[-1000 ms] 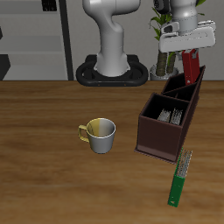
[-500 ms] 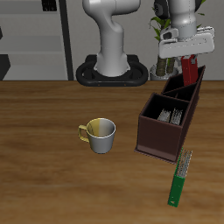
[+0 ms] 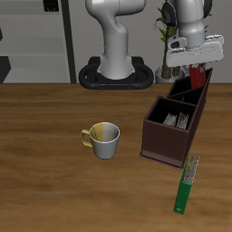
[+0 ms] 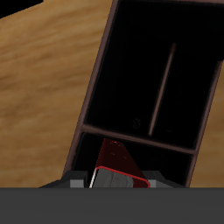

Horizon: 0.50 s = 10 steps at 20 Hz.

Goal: Place the left yellow book into the left desk caddy's right compartment and place the right yellow book into the left desk caddy's right compartment and place the red book into the left desk caddy's left compartment

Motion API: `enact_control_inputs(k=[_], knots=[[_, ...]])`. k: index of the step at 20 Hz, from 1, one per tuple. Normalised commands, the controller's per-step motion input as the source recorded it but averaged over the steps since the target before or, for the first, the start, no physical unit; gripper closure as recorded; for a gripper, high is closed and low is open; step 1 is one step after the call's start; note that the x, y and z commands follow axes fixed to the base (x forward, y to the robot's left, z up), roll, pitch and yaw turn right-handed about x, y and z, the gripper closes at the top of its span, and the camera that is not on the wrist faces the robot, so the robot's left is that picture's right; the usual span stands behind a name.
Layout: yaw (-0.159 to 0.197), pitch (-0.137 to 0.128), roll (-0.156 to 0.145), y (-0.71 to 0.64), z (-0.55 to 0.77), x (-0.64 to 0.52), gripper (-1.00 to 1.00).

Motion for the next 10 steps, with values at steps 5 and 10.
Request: enact_control_inputs(k=[5,10], knots=[[0.016,0.038,0.024,0.11,-0.2,0.05,1.0],[0.026,0.033,0.019,0.09,-0.27,-0.04,1.0]])
